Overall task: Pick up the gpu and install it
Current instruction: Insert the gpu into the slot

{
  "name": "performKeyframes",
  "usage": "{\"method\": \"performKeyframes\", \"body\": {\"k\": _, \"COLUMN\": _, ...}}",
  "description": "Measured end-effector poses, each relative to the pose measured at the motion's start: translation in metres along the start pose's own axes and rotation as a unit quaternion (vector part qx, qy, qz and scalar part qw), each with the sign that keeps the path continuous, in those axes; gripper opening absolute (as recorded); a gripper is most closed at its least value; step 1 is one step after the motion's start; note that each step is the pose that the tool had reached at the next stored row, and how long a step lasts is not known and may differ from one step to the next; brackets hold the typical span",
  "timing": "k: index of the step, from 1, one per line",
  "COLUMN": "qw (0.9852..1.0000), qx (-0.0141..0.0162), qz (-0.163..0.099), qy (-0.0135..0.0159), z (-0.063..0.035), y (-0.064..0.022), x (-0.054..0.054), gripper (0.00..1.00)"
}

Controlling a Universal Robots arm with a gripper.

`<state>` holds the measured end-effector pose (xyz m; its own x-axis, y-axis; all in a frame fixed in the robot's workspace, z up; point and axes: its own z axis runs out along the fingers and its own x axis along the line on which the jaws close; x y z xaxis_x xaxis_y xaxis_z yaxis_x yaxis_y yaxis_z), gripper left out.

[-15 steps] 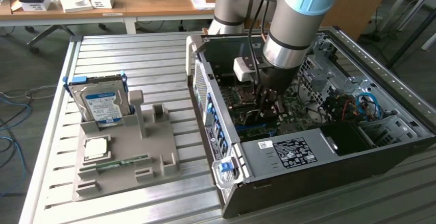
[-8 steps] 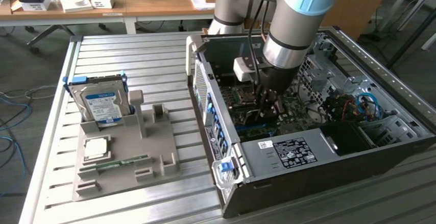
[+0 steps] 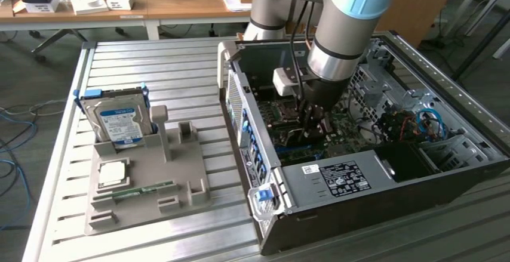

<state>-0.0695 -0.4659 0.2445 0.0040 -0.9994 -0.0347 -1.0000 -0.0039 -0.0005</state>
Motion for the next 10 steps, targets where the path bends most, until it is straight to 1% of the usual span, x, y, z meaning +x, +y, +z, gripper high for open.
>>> {"method": "performKeyframes", "body": {"k": 6, "qw": 1.0, "qx": 0.0, "qz": 0.0, "qy": 0.0, "z": 0.0, "y": 0.0, "x": 0.0, "gripper": 0.27}}
{"method": "performKeyframes", "body": {"k": 7, "qw": 1.0, "qx": 0.0, "qz": 0.0, "qy": 0.0, "z": 0.0, "y": 0.0, "x": 0.0, "gripper": 0.33}}
{"method": "performKeyframes", "body": {"k": 10, "qw": 1.0, "qx": 0.0, "qz": 0.0, "qy": 0.0, "z": 0.0, "y": 0.0, "x": 0.0, "gripper": 0.33}}
